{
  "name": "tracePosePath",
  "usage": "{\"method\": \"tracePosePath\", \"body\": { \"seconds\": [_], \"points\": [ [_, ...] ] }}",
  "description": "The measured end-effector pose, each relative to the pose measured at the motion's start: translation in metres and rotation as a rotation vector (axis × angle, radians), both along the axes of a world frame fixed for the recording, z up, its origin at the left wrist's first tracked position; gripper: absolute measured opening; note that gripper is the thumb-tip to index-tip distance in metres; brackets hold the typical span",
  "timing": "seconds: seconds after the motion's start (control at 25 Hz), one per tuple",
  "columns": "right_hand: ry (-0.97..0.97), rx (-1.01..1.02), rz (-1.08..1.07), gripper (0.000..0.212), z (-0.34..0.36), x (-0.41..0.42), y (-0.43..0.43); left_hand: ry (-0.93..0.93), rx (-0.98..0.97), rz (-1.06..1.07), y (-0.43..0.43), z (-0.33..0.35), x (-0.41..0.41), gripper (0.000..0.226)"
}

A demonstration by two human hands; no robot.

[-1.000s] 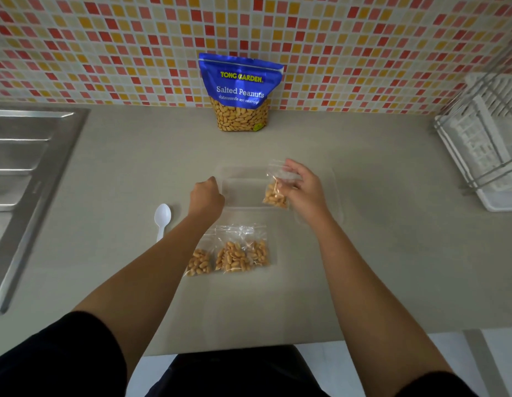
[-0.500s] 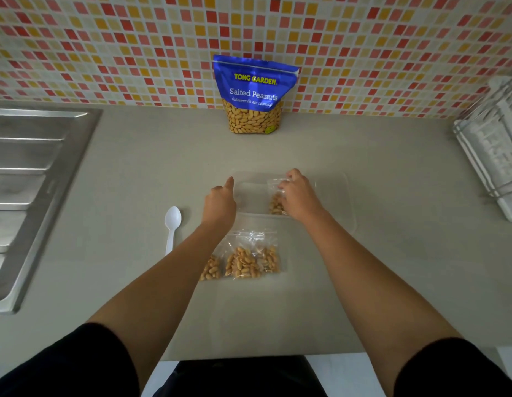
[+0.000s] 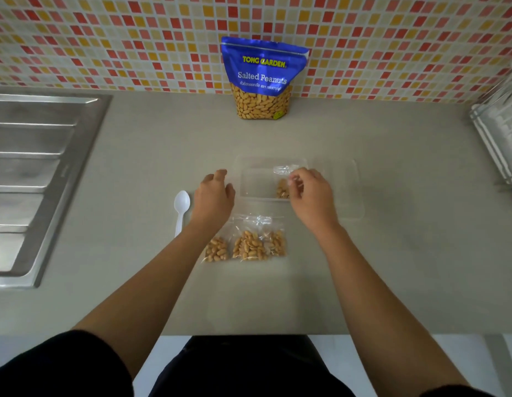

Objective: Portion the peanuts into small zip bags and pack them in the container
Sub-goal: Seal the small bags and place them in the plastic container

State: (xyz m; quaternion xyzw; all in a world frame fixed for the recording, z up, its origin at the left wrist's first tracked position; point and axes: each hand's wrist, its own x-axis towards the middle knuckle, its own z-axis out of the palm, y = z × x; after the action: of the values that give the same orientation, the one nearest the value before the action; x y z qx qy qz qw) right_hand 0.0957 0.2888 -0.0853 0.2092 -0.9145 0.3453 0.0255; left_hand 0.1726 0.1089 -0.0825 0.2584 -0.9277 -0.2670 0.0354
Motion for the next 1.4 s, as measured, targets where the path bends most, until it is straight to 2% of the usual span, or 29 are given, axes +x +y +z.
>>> {"method": "tracePosePath", "body": {
  "seconds": [0.08, 0.16, 0.28, 0.36, 0.48, 0.6, 0.72, 0.84, 0.96, 1.12, 1.28, 1.4],
  "points": [
    [-0.122, 0.005, 0.042, 0.008, -0.008, 0.039, 0.011, -0.042, -0.001, -0.002, -0.001, -0.007, 0.033, 0.036],
    [-0.255, 0.054, 0.041, 0.011, -0.023, 0.065, 0.020, -0.164, 0.008, -0.021, 0.002, -0.016, 0.060, 0.039],
    [-0.441, 0.119, 0.018, 0.026, -0.037, 0.079, 0.019, -0.281, 0.179, 0.024, 0.008, -0.029, 0.077, 0.047],
    [-0.479, 0.082, -0.033, 0.030, -0.040, 0.080, 0.015, -0.245, 0.275, 0.051, 0.011, -0.032, 0.079, 0.046],
    [-0.483, 0.031, -0.079, 0.023, -0.038, 0.080, 0.018, -0.166, 0.416, 0.182, 0.011, -0.023, 0.081, 0.037],
    [-0.455, 0.024, -0.095, 0.022, -0.032, 0.083, 0.029, -0.097, 0.434, 0.171, 0.012, -0.013, 0.084, 0.027],
    [-0.299, -0.022, -0.130, 0.025, -0.018, 0.083, 0.033, 0.057, 0.423, 0.172, 0.017, 0.012, 0.076, 0.022],
    [-0.231, -0.163, -0.133, 0.025, 0.009, 0.065, 0.025, 0.190, 0.406, 0.170, 0.016, 0.039, 0.049, 0.024],
    [-0.262, -0.280, -0.109, 0.028, 0.029, 0.027, 0.007, 0.196, 0.430, 0.137, 0.007, 0.048, 0.006, 0.033],
    [-0.399, -0.120, -0.099, 0.032, 0.013, -0.021, -0.024, 0.033, 0.301, 0.037, 0.005, 0.030, -0.041, 0.039],
    [-0.531, 0.069, -0.047, 0.036, -0.015, -0.038, -0.041, -0.152, 0.287, -0.003, 0.012, 0.011, -0.057, 0.044],
    [-0.487, 0.175, 0.016, 0.039, -0.025, -0.041, -0.044, -0.199, 0.216, -0.038, 0.016, 0.002, -0.058, 0.041]
  ]
}}
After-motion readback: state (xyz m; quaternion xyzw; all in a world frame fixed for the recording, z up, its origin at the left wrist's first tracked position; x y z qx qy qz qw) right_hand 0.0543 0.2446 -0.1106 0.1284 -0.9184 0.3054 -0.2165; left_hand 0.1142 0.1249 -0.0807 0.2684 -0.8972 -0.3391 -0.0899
